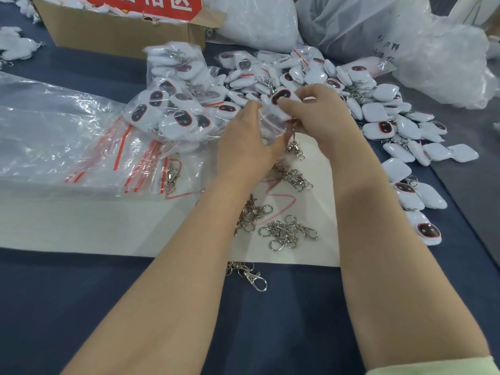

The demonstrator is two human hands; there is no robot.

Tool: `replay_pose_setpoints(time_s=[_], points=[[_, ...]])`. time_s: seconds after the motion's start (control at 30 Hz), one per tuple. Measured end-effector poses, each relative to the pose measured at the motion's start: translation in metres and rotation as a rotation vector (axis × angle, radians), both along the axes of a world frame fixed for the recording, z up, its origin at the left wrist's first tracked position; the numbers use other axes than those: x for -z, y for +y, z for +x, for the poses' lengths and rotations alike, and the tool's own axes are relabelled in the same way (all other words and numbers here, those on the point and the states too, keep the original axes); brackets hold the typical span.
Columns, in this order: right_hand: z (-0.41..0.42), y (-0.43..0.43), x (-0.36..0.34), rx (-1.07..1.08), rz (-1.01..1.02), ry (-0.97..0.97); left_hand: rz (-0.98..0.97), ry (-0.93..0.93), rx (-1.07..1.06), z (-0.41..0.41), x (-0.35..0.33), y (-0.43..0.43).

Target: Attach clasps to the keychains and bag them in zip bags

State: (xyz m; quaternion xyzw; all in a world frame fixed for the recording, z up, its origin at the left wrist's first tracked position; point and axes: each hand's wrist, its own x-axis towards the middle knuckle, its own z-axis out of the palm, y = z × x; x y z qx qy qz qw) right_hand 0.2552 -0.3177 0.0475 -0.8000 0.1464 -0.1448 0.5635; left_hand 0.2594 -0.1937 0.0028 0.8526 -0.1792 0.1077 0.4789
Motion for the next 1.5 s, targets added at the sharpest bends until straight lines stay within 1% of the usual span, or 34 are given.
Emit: replay_pose_setpoints(time_s=[0.1,0.23,0.33,0.4,0.47,0.63,0.73,0.8,0.93,1.0,1.1,1.23,1.37,1.5], points=[[-0.003,-0.001,-0.009,-0.023,-0.211,0.084,0.02,-0.023,-0.008,0.002,-0.001,-0.001],[-0.002,-0.001,-0.012,-0.086,-0.282,0.104,0.05,-0.061,-0.024,0.004,0.0,-0.003],[-0.002,0.0,-0.012,-0.137,-0.257,0.102,0.08,-0.1,-0.058,0.006,-0.001,-0.004],[-0.003,-0.001,-0.013,-0.202,-0.264,0.139,0.1,-0.116,-0.051,0.006,-0.001,-0.005],[-0.004,-0.003,-0.015,-0.216,-0.298,0.188,0.107,-0.114,-0.028,0.005,-0.001,-0.004],[-0.004,-0.009,-0.013,-0.121,-0.356,0.196,0.187,-0.025,-0.034,0.005,-0.004,-0.001],[-0.004,-0.01,-0.012,-0.177,-0.32,0.22,0.296,0.009,-0.078,0.005,-0.003,0.0],[-0.005,-0.008,-0.01,-0.236,-0.292,0.229,0.322,0.029,-0.079,0.005,-0.003,-0.001],[-0.003,0.004,-0.004,-0.228,-0.197,0.133,0.271,0.047,-0.078,0.006,-0.004,0.0],[-0.001,0.007,-0.002,-0.221,-0.224,0.107,0.238,0.035,-0.093,0.006,-0.004,0.0],[-0.003,0.007,-0.004,-0.268,-0.323,0.127,0.246,0.011,-0.086,0.005,-0.006,0.0],[-0.004,0.004,-0.01,-0.345,-0.295,0.164,0.215,-0.002,-0.085,0.005,-0.01,0.001],[-0.003,0.009,-0.01,-0.308,-0.386,0.184,0.241,0.015,-0.098,0.004,-0.01,0.001],[-0.004,0.012,-0.009,-0.299,-0.37,0.239,0.258,0.022,-0.104,0.004,-0.009,0.001]])
